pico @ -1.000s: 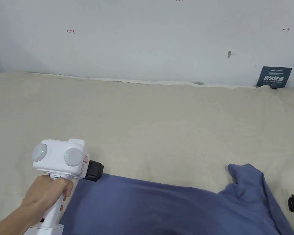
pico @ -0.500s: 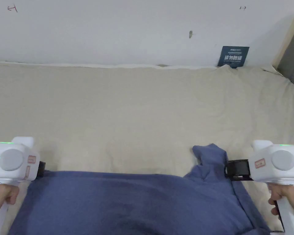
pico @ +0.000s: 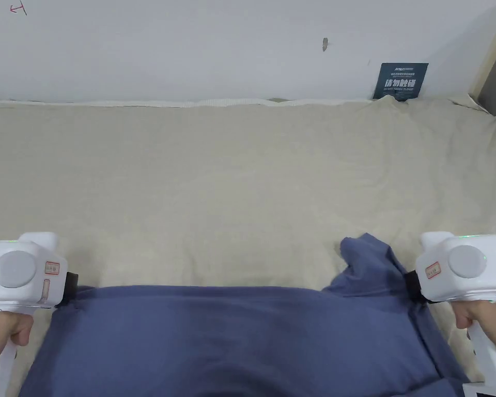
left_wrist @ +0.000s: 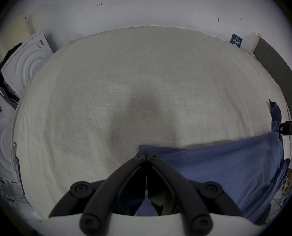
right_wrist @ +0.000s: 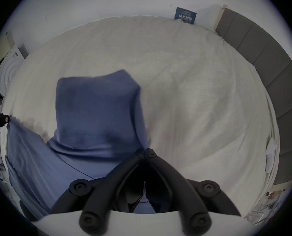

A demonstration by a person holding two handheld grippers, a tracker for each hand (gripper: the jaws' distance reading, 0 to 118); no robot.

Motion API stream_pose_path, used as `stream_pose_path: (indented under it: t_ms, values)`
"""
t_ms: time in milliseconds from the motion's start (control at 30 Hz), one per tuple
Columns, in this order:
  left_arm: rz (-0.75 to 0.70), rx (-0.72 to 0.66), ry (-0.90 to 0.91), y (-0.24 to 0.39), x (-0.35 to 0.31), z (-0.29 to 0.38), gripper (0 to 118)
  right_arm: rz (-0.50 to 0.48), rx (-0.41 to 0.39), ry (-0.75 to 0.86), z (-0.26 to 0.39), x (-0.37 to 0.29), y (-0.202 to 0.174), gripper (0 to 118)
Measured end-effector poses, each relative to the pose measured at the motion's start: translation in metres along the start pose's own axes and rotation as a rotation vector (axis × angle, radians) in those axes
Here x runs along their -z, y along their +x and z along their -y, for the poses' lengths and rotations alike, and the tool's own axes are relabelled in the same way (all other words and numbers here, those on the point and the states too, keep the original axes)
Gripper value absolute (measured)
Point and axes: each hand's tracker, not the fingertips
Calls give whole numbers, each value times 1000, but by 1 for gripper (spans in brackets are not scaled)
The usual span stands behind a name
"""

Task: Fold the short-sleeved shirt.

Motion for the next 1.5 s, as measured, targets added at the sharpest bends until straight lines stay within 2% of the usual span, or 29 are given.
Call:
stream_pose_path:
  t_ms: [333,467,733,1167,1367,1500]
  values:
    - [0,-28,29,-7,-17,0,0,-70,11,46,2,-32,19,2]
    - [6,-40,39,-13,-28,5,0,-96,38,64,6,-43,28,2]
    - [39,-63,104,-23,-81,32,0,-150,64,140,32,-93,37,2]
    - [81,-92,173,-36,-191,135,0,-203,58,227,135,-177,49,2]
    - [87,-98,185,-43,-210,203,0,-220,57,227,197,-192,53,2]
    - [79,-90,126,-46,-197,239,0,-224,62,196,230,-183,51,2]
